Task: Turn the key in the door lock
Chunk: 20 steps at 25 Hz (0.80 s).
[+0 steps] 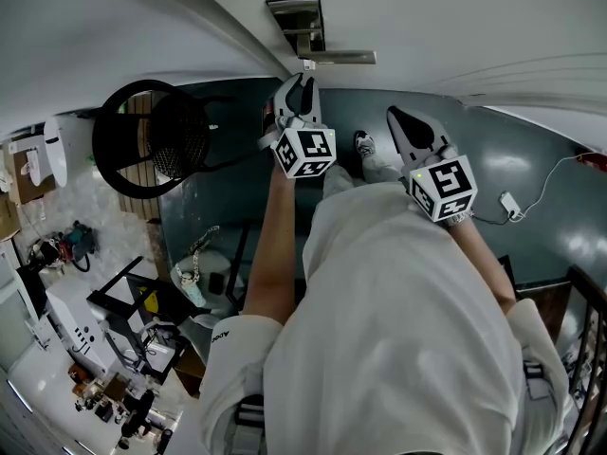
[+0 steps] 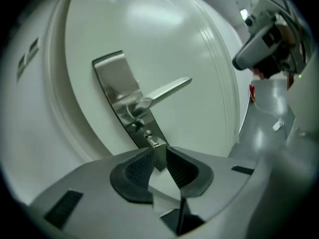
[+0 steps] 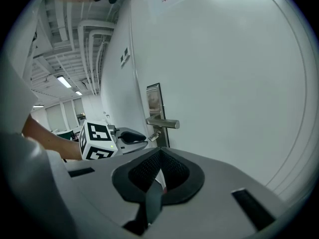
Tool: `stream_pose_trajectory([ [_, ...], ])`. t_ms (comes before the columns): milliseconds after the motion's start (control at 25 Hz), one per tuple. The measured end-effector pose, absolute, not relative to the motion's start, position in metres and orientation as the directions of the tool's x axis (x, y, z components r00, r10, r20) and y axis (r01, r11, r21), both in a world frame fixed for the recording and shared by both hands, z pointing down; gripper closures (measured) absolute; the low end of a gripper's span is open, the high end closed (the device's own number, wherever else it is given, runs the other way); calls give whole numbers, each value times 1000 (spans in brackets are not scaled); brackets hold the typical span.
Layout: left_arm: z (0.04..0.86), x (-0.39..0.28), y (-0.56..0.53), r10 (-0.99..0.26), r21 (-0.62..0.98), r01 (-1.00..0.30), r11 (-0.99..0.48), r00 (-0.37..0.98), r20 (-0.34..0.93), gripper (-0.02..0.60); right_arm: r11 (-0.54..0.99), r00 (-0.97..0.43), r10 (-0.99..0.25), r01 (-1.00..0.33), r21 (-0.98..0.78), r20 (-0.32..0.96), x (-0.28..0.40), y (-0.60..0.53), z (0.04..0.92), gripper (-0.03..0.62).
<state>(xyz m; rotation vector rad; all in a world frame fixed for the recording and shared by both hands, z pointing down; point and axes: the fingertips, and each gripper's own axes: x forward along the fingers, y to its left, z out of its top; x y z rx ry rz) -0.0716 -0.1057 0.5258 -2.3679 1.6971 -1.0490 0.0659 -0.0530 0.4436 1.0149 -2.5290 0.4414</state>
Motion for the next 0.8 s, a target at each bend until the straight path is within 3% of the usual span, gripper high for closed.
stream_pose_trajectory([
  [120,520,-64,-115,-878,-590,-699,-405,115,466,510,682,-661,-597,-716,-147,454,71,-53,446,602],
  [280,533,-56,-122,-868,-675,-587,-448,104,486,448,670,-652,-607,-727,-147,455,74,-51,446,602],
  [800,541,-65,-143,-913,-803,-481,-352,-13,408,449,638,-627,-626,-754,-156,463,87,-51,454,602],
])
